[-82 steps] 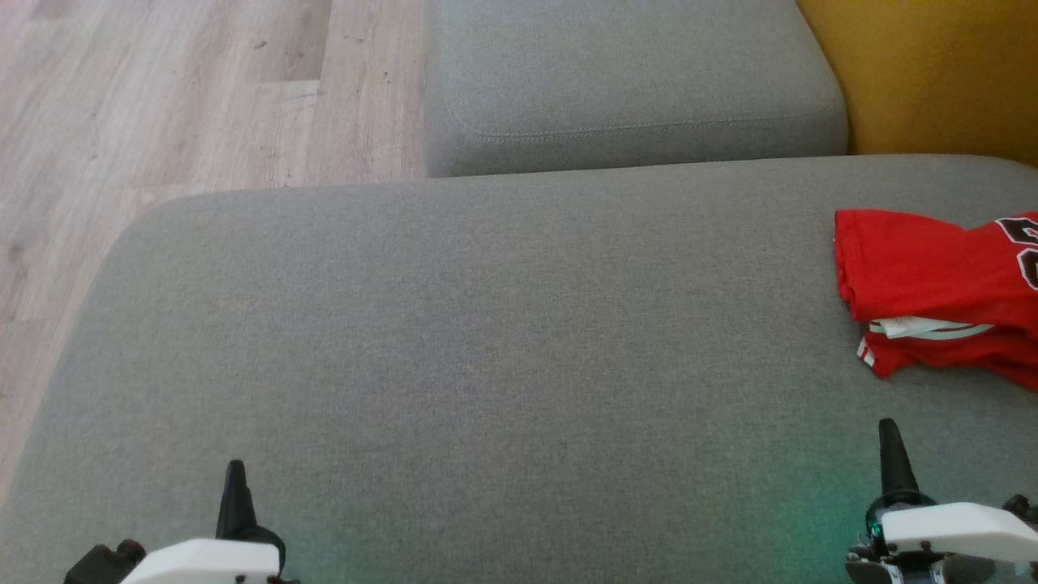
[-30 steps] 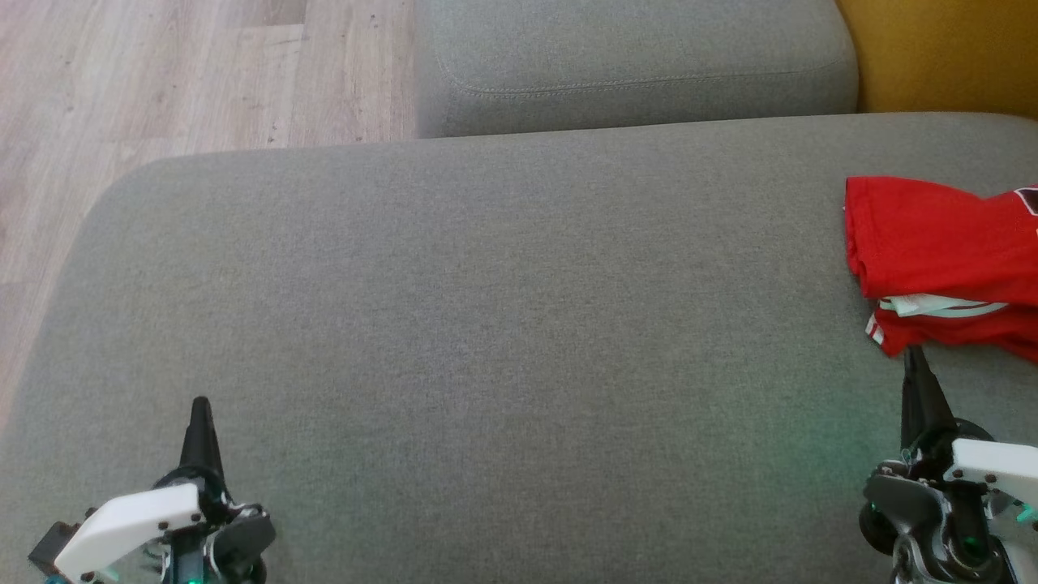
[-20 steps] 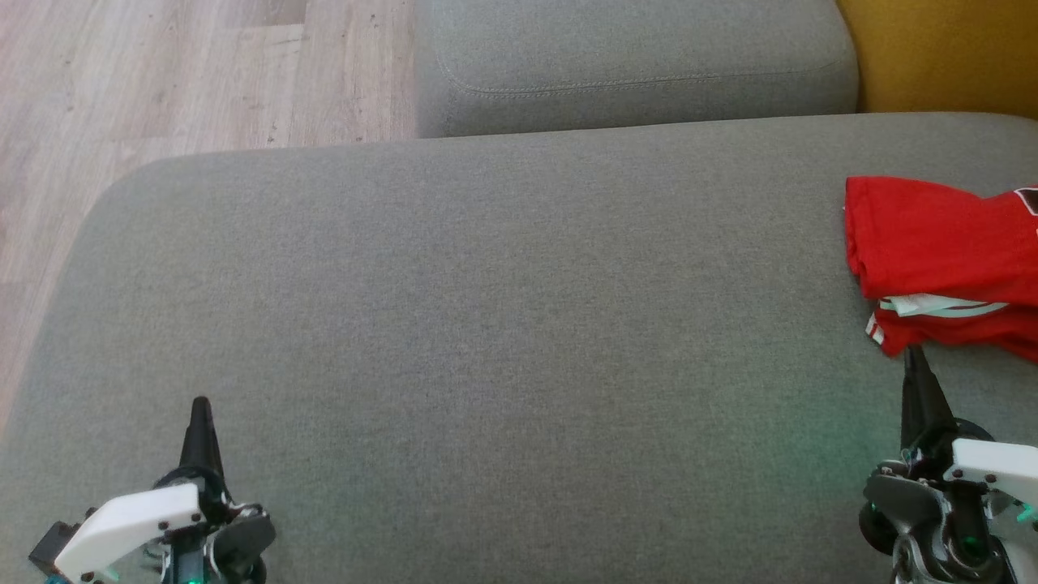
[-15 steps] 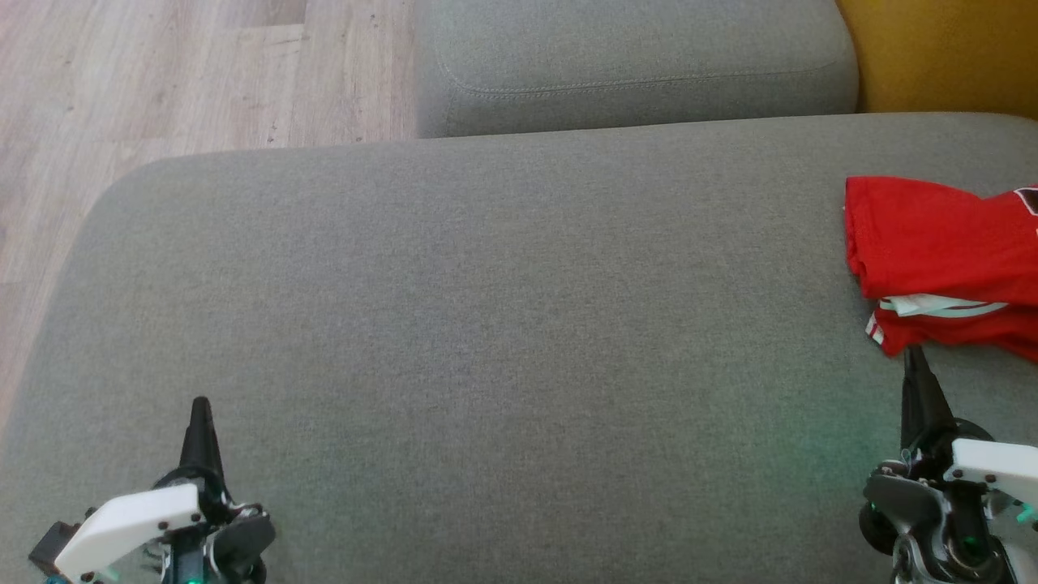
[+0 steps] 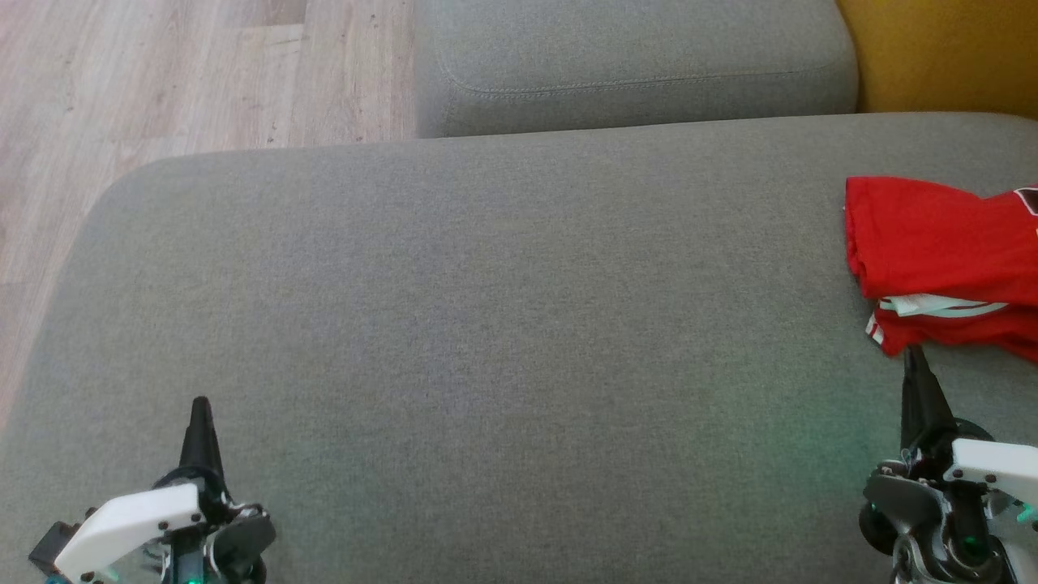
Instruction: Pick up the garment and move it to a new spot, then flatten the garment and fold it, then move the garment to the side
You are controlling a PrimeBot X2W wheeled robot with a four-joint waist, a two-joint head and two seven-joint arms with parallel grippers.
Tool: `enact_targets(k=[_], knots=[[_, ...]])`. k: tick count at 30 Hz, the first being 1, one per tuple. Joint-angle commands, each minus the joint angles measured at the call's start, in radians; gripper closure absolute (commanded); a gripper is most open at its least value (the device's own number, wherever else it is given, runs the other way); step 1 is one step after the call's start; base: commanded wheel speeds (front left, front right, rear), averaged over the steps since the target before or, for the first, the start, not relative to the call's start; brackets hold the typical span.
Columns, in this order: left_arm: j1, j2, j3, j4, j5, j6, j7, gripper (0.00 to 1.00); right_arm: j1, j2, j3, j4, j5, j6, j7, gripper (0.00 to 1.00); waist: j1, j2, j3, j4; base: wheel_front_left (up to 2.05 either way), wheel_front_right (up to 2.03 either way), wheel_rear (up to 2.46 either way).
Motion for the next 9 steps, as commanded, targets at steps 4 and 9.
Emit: enact_targets(k=[4, 9], knots=[[-0.05, 0.004, 0.04, -0.036, -0.005, -0.006, 0.003, 1.0, -0.052, -0.006, 0.02, -0.038, 0.007, 0.007, 0.006, 1.0, 0.0, 0.0, 0.0, 0.0, 0.0, 0.0, 0.0], [-0.05, 0.004, 0.04, -0.036, -0.005, -0.006, 0.003, 1.0, -0.052, -0.006, 0.02, -0.038, 0.007, 0.007, 0.006, 1.0, 0.0, 0.0, 0.0, 0.0, 0.0, 0.0, 0.0]])
